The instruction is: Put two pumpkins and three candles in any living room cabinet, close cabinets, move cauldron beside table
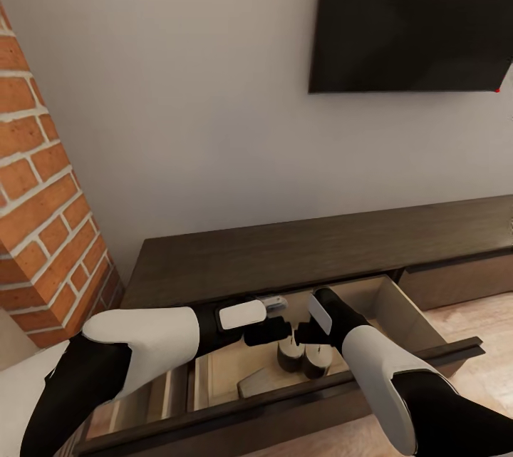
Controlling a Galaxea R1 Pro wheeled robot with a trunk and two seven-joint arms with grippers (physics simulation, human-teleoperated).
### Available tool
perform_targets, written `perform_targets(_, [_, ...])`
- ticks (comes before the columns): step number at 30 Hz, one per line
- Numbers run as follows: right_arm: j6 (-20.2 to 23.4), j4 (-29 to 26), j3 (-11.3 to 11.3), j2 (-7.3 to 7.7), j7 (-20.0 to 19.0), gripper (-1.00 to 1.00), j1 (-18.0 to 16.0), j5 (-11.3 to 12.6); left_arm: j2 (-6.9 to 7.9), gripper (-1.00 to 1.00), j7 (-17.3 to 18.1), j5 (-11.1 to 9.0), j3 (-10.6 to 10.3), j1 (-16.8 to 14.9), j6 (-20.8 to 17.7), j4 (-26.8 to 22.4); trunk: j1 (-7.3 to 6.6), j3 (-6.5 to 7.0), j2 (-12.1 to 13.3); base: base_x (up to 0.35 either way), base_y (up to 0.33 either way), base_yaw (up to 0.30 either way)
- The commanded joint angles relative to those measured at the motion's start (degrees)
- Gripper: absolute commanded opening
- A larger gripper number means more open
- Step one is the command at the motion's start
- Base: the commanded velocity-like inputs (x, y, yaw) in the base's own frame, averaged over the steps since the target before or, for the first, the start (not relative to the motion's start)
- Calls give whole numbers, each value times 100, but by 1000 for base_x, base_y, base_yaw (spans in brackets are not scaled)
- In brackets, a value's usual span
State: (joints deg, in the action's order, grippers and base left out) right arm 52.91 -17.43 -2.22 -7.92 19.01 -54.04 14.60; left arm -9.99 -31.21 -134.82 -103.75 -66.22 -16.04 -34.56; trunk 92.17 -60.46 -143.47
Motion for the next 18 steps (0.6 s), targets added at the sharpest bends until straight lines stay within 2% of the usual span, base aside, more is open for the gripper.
perform_targets(1, [18, -6, -24, 1, 47, 100, -2, 60, -1, 100, -36, -18, -21, -8, -3, -5, -3, 17, -1, 0, 0, 0])
perform_targets(3, [18, -6, -24, 1, 48, 100, -2, 60, -1, 100, -143, -18, -19, -10, 13, -6, -9, 61, 2, 0, 0, 0])
perform_targets(8, [18, -6, -24, 1, 50, 100, -2, 60, -1, 100, -296, -18, -14, -12, 39, -7, -9, 61, 2, 0, 0, 0])
perform_targets(18, [18, -8, -24, 11, 54, 100, -2, 60, -1, 100, -359, -18, -13, -11, 58, -7, -9, 61, 2, 0, 0, 0])
